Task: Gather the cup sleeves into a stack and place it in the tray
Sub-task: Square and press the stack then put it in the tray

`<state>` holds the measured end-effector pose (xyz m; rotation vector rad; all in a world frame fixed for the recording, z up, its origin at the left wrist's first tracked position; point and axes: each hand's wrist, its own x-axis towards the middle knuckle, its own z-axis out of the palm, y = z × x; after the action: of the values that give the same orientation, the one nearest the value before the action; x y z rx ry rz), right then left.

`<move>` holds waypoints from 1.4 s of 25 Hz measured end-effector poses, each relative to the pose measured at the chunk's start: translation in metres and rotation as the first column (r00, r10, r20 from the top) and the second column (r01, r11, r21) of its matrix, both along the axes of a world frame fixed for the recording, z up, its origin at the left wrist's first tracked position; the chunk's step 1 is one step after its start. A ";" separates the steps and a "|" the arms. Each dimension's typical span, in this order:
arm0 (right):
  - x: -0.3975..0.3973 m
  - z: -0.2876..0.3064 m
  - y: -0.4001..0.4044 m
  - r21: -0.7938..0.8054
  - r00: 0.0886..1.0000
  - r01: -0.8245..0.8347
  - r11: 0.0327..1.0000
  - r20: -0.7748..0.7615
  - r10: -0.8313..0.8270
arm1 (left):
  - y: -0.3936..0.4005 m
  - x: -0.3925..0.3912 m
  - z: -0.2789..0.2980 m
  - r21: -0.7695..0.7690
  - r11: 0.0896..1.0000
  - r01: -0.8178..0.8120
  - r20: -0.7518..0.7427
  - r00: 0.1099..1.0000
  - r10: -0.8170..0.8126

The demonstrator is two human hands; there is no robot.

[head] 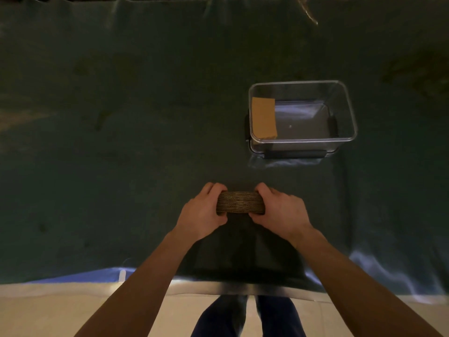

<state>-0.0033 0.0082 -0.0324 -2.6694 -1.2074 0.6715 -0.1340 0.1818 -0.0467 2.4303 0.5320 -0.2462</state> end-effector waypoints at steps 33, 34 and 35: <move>0.019 0.097 0.009 0.184 0.489 0.721 0.668 -0.818 -0.303 | -0.008 0.056 0.095 -0.884 0.372 -0.284 -0.093 0.885 0.456; 0.022 0.104 0.008 0.145 0.419 0.770 0.621 -0.850 -0.321 | -0.018 0.063 0.100 -0.888 0.343 -0.307 -0.115 0.870 0.480; 0.026 0.107 0.006 0.103 0.349 0.811 0.576 -0.875 -0.336 | -0.026 0.069 0.104 -0.892 0.311 -0.327 -0.139 0.855 0.500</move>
<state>0.0229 0.0142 0.0749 -1.7013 -0.0326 0.9983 -0.0646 0.1560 0.0571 1.1495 0.7004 -0.0550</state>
